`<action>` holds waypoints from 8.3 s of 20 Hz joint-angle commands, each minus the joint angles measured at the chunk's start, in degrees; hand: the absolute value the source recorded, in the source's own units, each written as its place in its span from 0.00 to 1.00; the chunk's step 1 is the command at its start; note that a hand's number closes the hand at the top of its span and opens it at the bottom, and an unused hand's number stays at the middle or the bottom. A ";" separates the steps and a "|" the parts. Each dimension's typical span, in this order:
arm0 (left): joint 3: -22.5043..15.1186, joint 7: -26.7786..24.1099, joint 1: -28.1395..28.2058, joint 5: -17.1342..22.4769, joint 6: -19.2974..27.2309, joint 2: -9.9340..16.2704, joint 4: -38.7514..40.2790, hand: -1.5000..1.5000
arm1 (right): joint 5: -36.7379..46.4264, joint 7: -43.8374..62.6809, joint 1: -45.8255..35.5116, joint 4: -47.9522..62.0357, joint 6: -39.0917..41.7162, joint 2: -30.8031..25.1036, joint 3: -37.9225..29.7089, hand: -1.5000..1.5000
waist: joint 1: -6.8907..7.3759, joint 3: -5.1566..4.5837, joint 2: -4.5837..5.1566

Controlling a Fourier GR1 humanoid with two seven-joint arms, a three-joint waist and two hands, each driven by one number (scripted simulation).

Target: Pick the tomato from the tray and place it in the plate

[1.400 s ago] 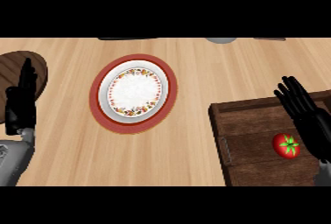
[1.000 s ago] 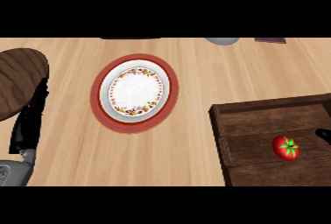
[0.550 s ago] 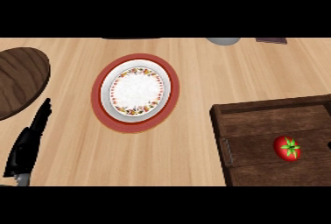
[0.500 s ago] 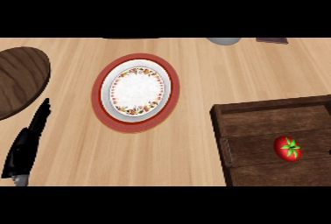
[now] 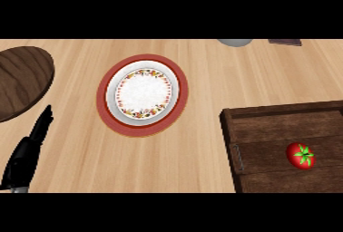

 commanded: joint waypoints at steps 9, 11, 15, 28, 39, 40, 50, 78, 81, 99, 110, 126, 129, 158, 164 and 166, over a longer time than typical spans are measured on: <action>0.25 -0.64 -0.95 -1.55 -1.35 -1.92 1.53 0.50 | -1.76 27.66 -6.27 4.26 9.87 -21.21 -6.69 0.00 | 0.90 0.06 0.36; 0.32 0.07 3.11 -1.66 -1.60 -0.72 -3.94 0.50 | -4.20 27.87 -6.51 7.04 14.06 -22.55 -7.07 0.00 | 1.03 0.13 0.10; 3.37 -1.71 0.15 -0.76 -4.40 -0.59 1.70 0.50 | 0.50 34.00 -10.91 6.54 14.74 -22.27 -0.40 0.00 | 0.61 0.09 0.17; 2.62 1.76 0.23 -6.73 -1.98 -6.20 -1.11 0.50 | 8.40 24.62 -15.33 24.29 29.69 -19.74 5.40 0.00 | 0.13 0.14 0.05; 9.22 -1.72 -2.04 -7.65 -7.39 -7.03 3.81 0.50 | 10.00 25.53 -22.75 31.66 38.03 -15.88 3.80 0.00 | 0.13 0.12 0.10; 8.34 1.18 -0.41 -7.79 -7.71 -6.08 -1.47 0.50 | 14.85 21.41 -26.33 38.68 35.54 -13.61 7.52 0.00 | 0.51 0.15 0.13; 10.29 -0.27 1.85 -11.88 -10.12 -10.25 -1.25 0.50 | 21.32 19.34 -24.73 37.77 37.39 -7.62 6.54 0.00 | 0.28 0.13 0.06; 8.01 1.01 -6.14 -14.92 -13.51 -13.00 -0.74 0.50 | 50.59 -9.03 -66.89 66.39 31.59 -19.32 18.59 1.00 | 8.46 0.41 2.36; 9.11 1.60 -6.47 -14.28 -13.45 -12.93 0.48 0.50 | 52.42 -14.41 -72.34 71.34 25.61 -18.42 17.64 1.00 | 7.00 0.34 1.97; 13.20 -0.50 2.51 -13.46 -13.55 -12.03 -2.91 0.50 | 43.33 -29.33 -94.63 81.91 30.53 -2.08 16.54 1.00 | 1.38 0.11 0.11; 14.35 0.47 -4.63 -14.15 -13.71 -12.37 2.55 0.50 | 47.75 -18.40 -100.14 90.07 27.08 13.68 21.56 1.00 | 1.31 0.06 0.51; 11.26 -0.82 -2.75 -15.88 -15.03 -14.30 -0.13 0.50 | 26.54 -9.41 -99.68 103.38 17.91 14.75 38.26 0.00 | 5.92 0.02 1.06; 12.67 2.41 -6.01 -15.25 -15.84 -13.07 0.34 0.50 | 23.18 -5.31 -100.08 101.47 16.64 14.75 44.68 0.00 | 5.27 0.05 0.84; 14.29 -1.61 -1.68 -15.90 -15.11 -13.65 -1.45 0.50 | 2.87 -37.51 -99.49 119.91 27.08 -3.18 17.08 0.00 | 3.97 0.18 1.65; 14.02 1.49 -2.88 -15.70 -16.38 -13.04 -2.94 0.50 | 3.77 -42.67 -98.22 123.07 31.86 -7.74 16.48 0.00 | 4.54 0.27 1.95; 14.00 -0.29 -4.08 -15.73 -15.83 -14.05 0.12 0.50 | 4.37 -43.53 -98.60 123.84 32.16 -8.55 16.60 0.00 | 4.57 0.24 2.19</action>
